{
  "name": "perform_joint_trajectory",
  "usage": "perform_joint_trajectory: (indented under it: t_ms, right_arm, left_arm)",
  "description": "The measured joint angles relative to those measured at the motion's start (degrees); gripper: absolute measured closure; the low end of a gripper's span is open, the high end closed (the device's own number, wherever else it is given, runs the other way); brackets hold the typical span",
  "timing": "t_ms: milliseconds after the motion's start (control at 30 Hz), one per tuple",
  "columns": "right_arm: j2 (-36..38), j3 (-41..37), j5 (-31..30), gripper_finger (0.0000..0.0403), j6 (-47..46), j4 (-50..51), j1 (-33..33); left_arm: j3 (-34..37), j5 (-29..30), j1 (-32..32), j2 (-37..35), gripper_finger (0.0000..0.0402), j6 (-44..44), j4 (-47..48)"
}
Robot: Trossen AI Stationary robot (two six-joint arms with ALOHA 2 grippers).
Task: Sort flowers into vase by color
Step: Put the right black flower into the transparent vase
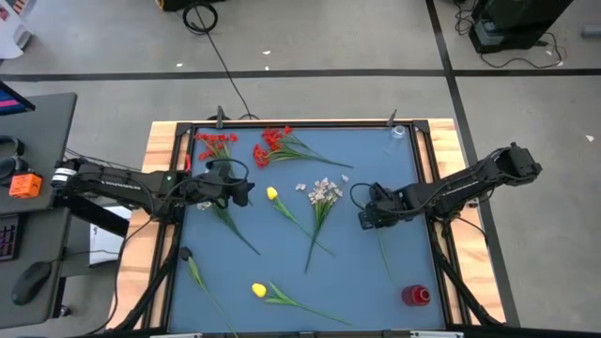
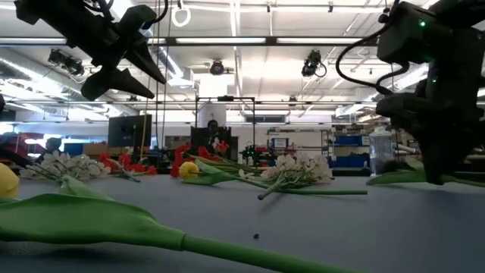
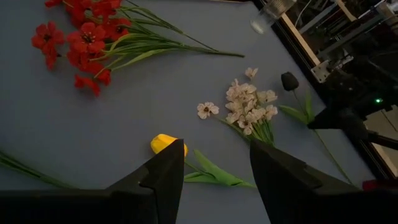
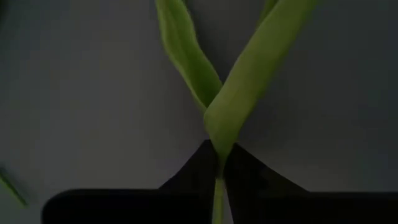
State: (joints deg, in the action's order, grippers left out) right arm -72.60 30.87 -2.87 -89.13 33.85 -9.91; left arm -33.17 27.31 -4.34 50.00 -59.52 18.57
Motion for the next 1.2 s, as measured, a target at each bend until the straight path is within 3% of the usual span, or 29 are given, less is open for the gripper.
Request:
perform_joint_trajectory:
  t_ms: [267, 433, 533, 800, 967, 1200]
  right_arm:
    - [0.2, 0.0, -5.7, 0.0382, 5.5, -5.9, 1.1]
    - [1.1, 4.3, -14.1, 0.0388, 16.2, -11.2, 1.2]
    - [1.1, 7.3, -17.0, 0.0389, 27.7, -19.1, 2.0]
    - [1.0, 10.4, -15.9, 0.0388, 56.9, -47.6, 4.3]
    - [1.0, 12.0, -12.6, 0.0386, 60.4, -49.6, 6.1]
    - [1.0, 14.1, -12.1, 0.0386, 63.6, -49.5, 6.6]
  left_arm:
    - [0.0, -0.2, 0.0, 0.0, 0.0212, 0.2, -3.7]
    - [0.0, -2.9, 0.0, 0.0, 0.0212, 4.6, -9.4]
    - [0.0, -4.3, 0.0, 0.9, 0.0212, 10.1, -15.3]
    - [0.0, -8.9, -0.1, 7.1, 0.0212, 24.8, -31.7]
    - [0.0, -10.0, -0.1, 10.5, 0.0212, 27.3, -38.6]
    - [0.0, -10.0, -0.1, 10.3, 0.0212, 27.8, -38.2]
